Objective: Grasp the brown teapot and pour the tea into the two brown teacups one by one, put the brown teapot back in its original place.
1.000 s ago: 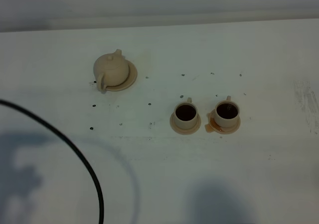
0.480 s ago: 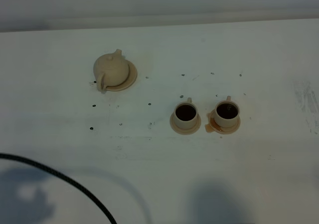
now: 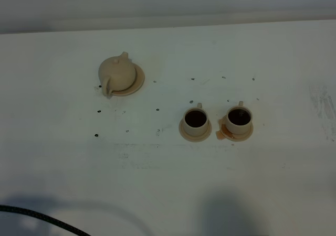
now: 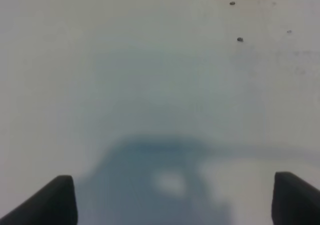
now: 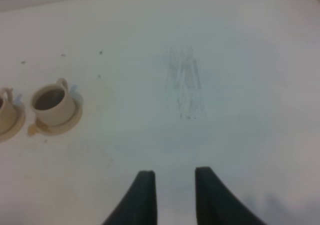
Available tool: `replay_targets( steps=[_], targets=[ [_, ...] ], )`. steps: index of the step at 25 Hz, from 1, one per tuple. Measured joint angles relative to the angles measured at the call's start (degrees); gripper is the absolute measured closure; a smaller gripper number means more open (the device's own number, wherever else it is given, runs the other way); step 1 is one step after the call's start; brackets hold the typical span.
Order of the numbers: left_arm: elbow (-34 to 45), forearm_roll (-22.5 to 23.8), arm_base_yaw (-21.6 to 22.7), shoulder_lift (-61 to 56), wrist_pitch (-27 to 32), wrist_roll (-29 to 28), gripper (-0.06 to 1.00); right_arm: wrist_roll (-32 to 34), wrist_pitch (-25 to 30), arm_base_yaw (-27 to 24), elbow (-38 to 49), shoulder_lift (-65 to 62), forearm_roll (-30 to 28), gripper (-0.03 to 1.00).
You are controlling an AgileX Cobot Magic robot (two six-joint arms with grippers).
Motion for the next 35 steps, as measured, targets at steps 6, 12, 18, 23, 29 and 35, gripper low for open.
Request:
replay_targets(
  steps=[6,12,18,23,29,35],
  targets=[
    [0.06,0.27,0.0,-4.92,0.01,-0.01,0.87,0.0,0.0,0.0,0.0,0.0,0.0,0.75],
    [0.06,0.29,0.0,-7.34,0.13,-0.06,0.87,0.0,0.0,0.0,0.0,0.0,0.0,0.75],
    [0.17,0.39,-0.54,-10.01,0.07,-0.06,0.87,0.0,0.0,0.0,0.0,0.0,0.0,0.75],
    [0.24,0.45,-4.67,-10.28,0.13,-0.06,0.87,0.0,0.0,0.0,0.0,0.0,0.0,0.75],
    [0.24,0.45,-5.23,-10.28,0.13,-0.06,0.87,0.0,0.0,0.0,0.0,0.0,0.0,0.75],
    [0.24,0.61,-5.23,-10.28,0.13,-0.06,0.87,0.0,0.0,0.0,0.0,0.0,0.0,0.75]
  ],
)
